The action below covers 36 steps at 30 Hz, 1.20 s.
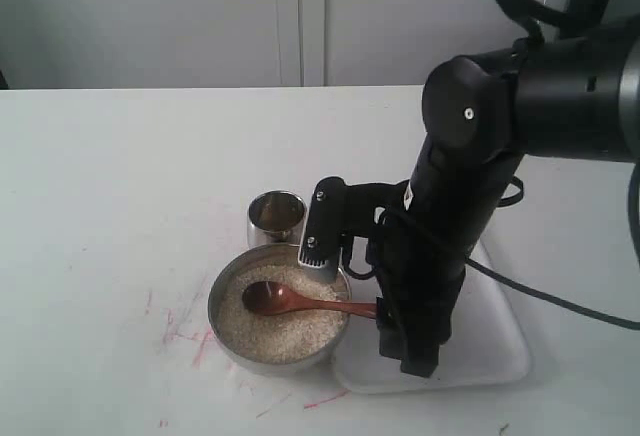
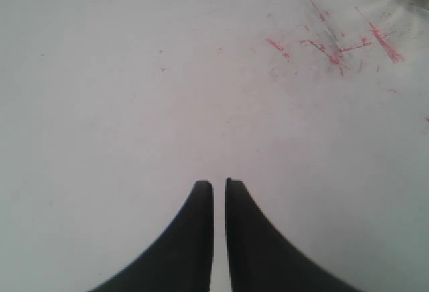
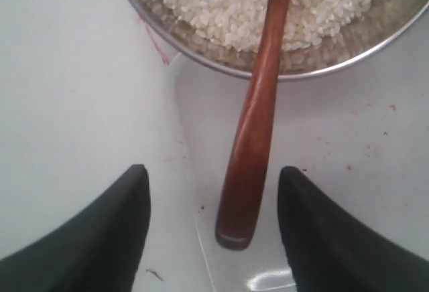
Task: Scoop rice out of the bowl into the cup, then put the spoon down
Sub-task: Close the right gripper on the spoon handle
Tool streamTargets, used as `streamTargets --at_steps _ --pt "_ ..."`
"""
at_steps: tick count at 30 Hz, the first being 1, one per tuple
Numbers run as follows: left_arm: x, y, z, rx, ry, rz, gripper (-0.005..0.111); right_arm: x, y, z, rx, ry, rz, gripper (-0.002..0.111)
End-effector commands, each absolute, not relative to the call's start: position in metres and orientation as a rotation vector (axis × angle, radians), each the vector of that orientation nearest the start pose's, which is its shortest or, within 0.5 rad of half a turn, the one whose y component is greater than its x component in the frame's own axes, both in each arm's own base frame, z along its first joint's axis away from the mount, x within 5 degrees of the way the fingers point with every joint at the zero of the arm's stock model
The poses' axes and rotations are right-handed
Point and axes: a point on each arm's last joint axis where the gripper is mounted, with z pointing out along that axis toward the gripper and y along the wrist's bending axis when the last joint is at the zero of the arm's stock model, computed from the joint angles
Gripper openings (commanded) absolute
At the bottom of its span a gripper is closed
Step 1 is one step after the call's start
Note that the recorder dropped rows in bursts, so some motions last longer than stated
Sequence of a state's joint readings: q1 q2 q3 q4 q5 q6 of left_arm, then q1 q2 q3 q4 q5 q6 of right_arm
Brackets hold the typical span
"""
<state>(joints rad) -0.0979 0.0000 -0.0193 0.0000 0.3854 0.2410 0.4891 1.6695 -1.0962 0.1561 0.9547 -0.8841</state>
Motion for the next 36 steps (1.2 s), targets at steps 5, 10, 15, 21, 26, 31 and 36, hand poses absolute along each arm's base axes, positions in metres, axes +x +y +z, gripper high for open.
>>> streamTargets --at_steps 5,10,15,21,26,31,36 --pt "0.051 -0.005 0.178 0.318 1.882 0.083 0.014 0.276 0.162 0.198 -1.788 2.368 0.152 0.054" --pt "0.051 -0.005 0.178 0.318 1.882 0.083 0.014 0.277 0.162 0.194 -1.785 2.387 0.159 0.054" --pt "0.051 -0.005 0.178 0.318 1.882 0.083 0.014 0.277 0.163 0.194 -1.773 2.395 0.180 0.054" --pt "0.051 -0.005 0.178 0.318 1.882 0.083 0.014 0.276 0.163 0.194 -1.771 2.396 0.183 0.044" --pt "0.051 -0.005 0.178 0.318 1.882 0.083 0.014 0.276 0.163 0.194 -1.771 2.396 0.183 0.027" --pt "0.051 -0.005 0.178 0.318 1.882 0.083 0.014 0.276 0.163 0.194 -1.771 2.396 0.183 0.011" --pt "0.051 -0.005 0.178 0.318 1.882 0.083 0.014 0.276 0.163 0.199 -1.765 2.384 0.178 0.001"
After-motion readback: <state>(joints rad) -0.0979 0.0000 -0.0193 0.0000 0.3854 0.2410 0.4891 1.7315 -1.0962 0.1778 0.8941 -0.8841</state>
